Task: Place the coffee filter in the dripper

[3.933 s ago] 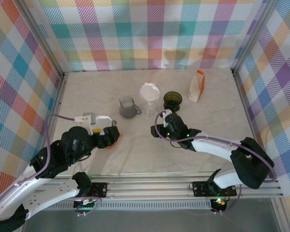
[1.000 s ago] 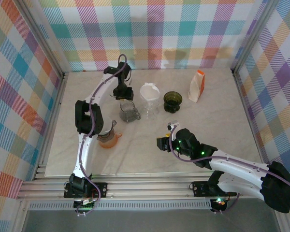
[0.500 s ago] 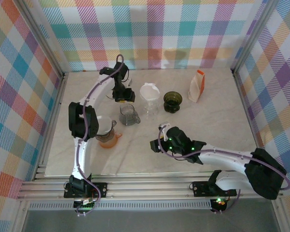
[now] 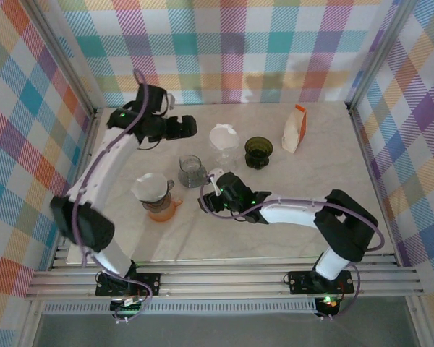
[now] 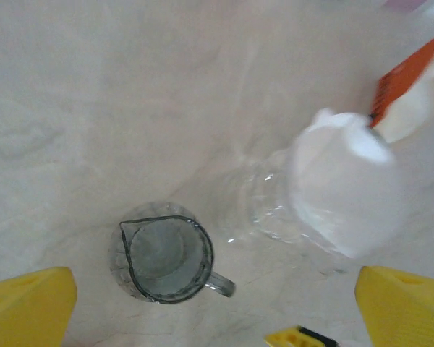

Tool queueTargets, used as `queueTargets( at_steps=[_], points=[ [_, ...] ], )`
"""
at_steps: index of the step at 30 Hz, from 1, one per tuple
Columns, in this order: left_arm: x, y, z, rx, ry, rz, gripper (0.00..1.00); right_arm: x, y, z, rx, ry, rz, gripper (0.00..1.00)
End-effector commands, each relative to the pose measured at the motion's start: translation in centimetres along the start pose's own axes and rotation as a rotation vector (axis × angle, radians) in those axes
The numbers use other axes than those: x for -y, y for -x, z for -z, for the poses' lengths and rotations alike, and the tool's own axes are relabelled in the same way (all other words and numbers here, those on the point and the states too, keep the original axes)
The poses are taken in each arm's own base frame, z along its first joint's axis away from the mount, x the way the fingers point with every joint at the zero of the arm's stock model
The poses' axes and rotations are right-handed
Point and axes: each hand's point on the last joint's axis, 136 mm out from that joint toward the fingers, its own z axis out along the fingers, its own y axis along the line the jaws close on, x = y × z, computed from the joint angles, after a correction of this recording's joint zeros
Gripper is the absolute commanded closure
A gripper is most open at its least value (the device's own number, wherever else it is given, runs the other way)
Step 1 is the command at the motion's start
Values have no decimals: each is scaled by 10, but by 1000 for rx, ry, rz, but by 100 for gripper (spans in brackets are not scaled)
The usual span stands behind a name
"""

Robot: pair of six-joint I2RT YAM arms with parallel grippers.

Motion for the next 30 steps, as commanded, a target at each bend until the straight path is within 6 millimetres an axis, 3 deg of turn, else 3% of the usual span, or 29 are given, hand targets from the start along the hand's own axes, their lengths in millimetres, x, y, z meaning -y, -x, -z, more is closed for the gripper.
queueTargets(
  at_steps=[1,6,10,15,19,24,30],
  points=[
    [26,18,56,175,-120,31,0,2,23,-7,57,-22,29,30],
    [39,-3,128,308,-244,49,0,11,23,-20,41,-37,14,29],
    [39,-40,156,338,-329,75,0,21,23,-28,38,-54,0,29],
    [26,-92,169,335,-396,117,0,29,23,-40,23,-56,3,29],
    [14,-119,178,344,-412,145,0,35,25,-50,16,-62,2,29],
    [6,-140,183,315,-402,154,0,43,30,-63,10,-62,-1,29],
    [-1,-152,179,300,-389,169,0,40,34,-79,-9,-41,26,31]
  ],
)
